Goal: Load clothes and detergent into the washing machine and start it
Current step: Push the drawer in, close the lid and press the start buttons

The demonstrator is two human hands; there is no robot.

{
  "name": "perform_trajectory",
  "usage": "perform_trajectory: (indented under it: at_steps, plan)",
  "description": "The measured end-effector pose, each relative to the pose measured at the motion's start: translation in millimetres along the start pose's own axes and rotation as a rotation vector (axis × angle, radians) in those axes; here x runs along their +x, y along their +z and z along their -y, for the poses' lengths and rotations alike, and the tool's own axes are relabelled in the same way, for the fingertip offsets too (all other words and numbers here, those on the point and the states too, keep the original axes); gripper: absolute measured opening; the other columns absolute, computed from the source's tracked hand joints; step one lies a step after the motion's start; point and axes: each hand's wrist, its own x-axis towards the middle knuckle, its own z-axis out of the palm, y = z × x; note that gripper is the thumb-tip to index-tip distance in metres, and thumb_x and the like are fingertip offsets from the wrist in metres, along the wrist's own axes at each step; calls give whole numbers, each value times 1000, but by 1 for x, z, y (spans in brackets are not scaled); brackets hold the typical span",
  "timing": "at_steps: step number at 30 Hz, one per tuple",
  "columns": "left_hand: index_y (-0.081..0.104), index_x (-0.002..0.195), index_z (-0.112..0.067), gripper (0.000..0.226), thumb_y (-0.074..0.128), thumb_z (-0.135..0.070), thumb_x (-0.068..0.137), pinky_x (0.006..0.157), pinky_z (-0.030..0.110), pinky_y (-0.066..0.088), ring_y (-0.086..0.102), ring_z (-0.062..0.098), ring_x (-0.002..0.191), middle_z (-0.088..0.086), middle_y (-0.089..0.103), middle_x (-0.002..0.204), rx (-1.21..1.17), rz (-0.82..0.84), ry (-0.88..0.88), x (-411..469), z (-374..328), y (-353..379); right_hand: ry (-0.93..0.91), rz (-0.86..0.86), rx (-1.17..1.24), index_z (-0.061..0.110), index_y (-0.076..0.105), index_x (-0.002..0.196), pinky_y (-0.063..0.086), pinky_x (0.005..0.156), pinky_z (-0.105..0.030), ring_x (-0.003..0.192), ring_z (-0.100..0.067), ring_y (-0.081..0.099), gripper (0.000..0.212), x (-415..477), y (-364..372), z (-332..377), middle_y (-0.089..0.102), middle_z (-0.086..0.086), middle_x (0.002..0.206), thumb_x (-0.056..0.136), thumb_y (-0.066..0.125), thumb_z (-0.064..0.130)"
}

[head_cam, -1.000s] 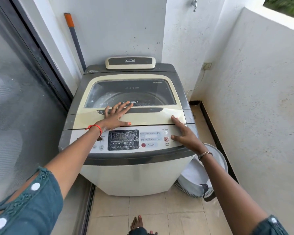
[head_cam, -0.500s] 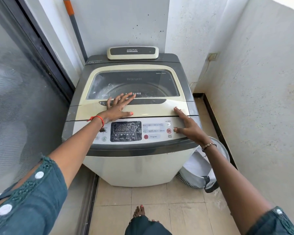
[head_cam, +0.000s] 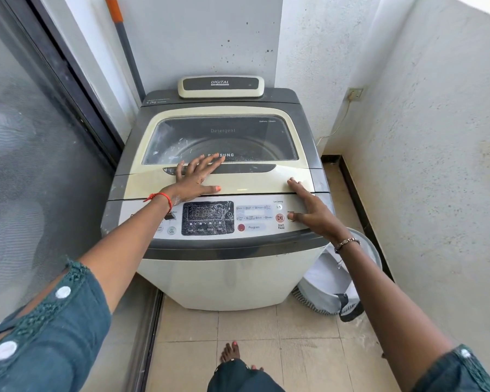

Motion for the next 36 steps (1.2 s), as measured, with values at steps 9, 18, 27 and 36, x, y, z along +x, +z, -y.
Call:
perform_trajectory:
  at_steps: [9,18,27,36]
  plan:
    - [3,144,-45,74,53,-44,89,108,41,-15,-9,9,142,-21,-3,154,65,-31,-1,1,0,2,-10,12,0,12,24,145,6,109,-15,143,-12,7,77,-1,0,0,16,-1,154,80,60,-8]
    - [4,143,-47,73,54,-44,89,109,42,-15,-9,11,142,-21,-2,154,63,-44,-1,2,1,3,-3,20,23,14,24,145,6,114,-23,143,-11,6,78,-1,-1,-1,15,1,155,79,59,-9]
    - [5,143,-47,73,54,-45,89,109,43,-15,-8,12,142,-22,-3,154,62,-45,-10,2,0,4,-2,3,23,15,28,143,7,109,-16,144,-12,8,78,0,0,-2,18,0,154,77,61,-10]
    - [4,143,-46,73,53,-44,89,108,40,-11,-5,14,142,-20,-1,154,118,-63,-23,2,-1,5,-42,7,-88,19,24,145,5,102,-6,136,-2,7,81,0,-2,1,15,-3,155,78,62,-7]
